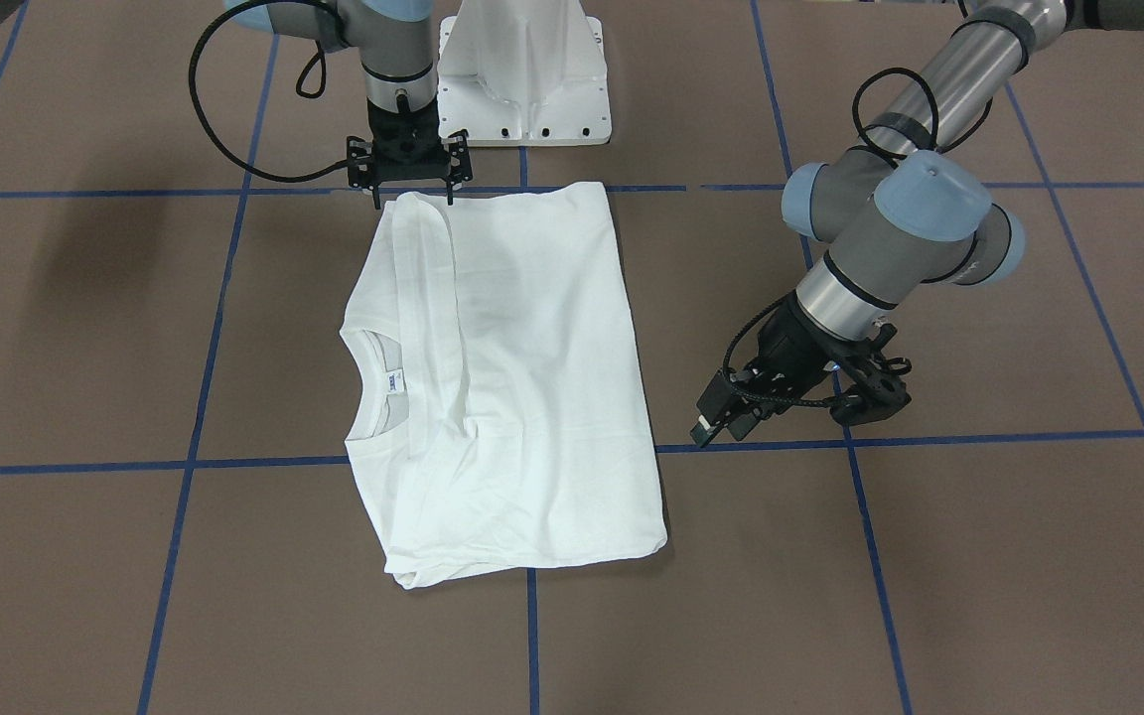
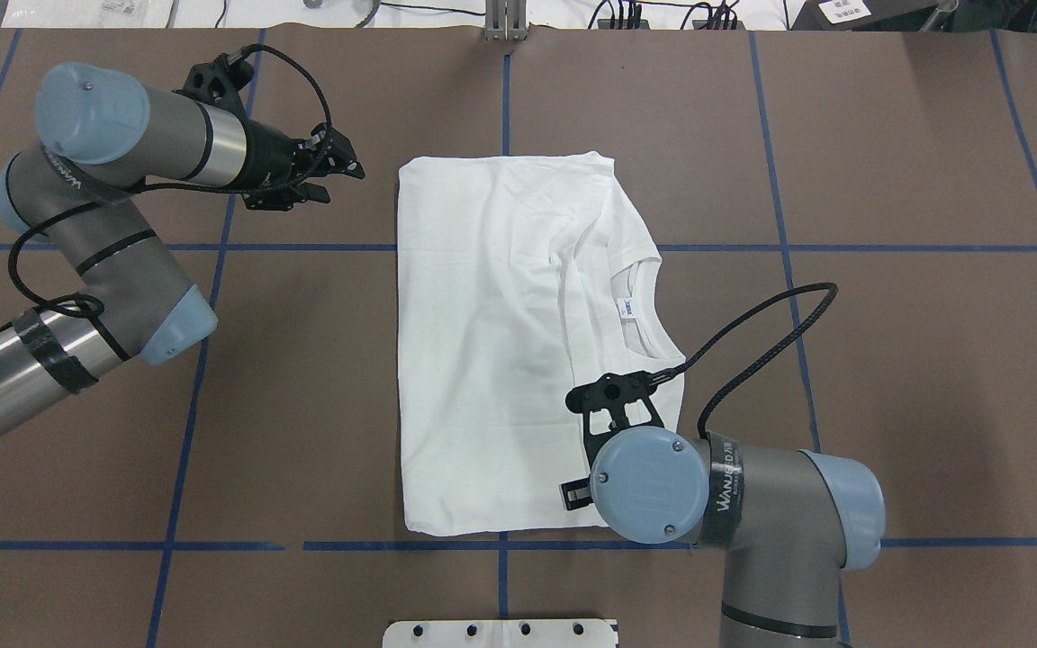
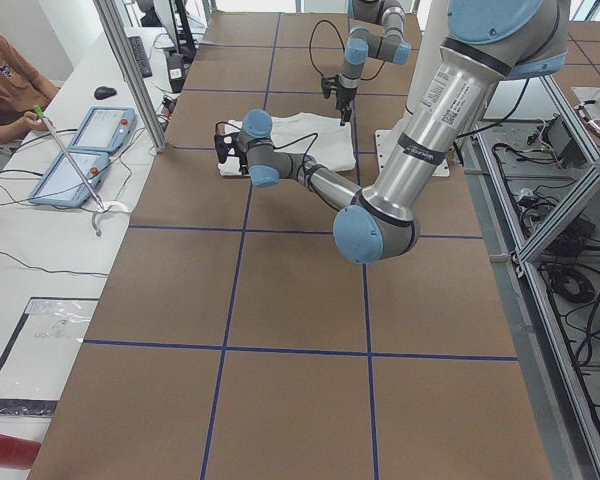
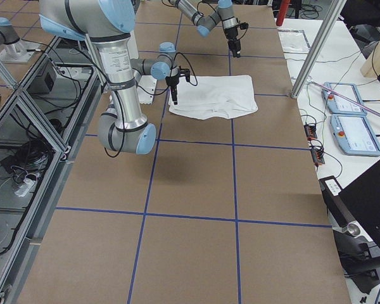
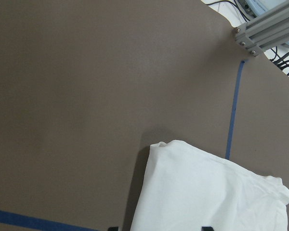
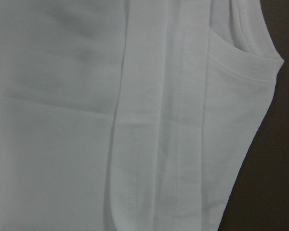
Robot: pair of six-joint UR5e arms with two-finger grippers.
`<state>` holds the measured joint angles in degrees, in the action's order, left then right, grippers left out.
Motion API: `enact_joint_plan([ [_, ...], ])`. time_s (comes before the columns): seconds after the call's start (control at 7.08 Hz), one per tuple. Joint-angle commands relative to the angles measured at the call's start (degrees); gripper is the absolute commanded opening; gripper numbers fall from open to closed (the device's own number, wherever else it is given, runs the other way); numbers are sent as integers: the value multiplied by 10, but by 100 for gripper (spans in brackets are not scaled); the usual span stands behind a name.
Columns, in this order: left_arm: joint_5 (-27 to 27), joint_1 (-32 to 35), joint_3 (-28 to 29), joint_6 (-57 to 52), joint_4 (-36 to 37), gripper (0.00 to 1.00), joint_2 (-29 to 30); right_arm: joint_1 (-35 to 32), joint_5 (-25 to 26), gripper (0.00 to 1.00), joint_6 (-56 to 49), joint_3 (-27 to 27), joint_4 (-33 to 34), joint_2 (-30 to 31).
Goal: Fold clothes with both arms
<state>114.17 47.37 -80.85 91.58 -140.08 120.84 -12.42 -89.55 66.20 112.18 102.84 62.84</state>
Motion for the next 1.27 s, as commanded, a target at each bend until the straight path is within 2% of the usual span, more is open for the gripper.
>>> enact_joint_plan([
  [0.0, 0, 0, -2, 0, 0, 65, -3, 10, 36, 100, -70, -25, 29, -18],
  [0.42, 1, 0, -1, 0, -2, 65, -4, 10, 46, 100, -86, -63, 30, -45],
  [1.13, 8, 0, -12, 1, -3, 65, -21, -30, 40, 100, -145, -52, 36, -18],
])
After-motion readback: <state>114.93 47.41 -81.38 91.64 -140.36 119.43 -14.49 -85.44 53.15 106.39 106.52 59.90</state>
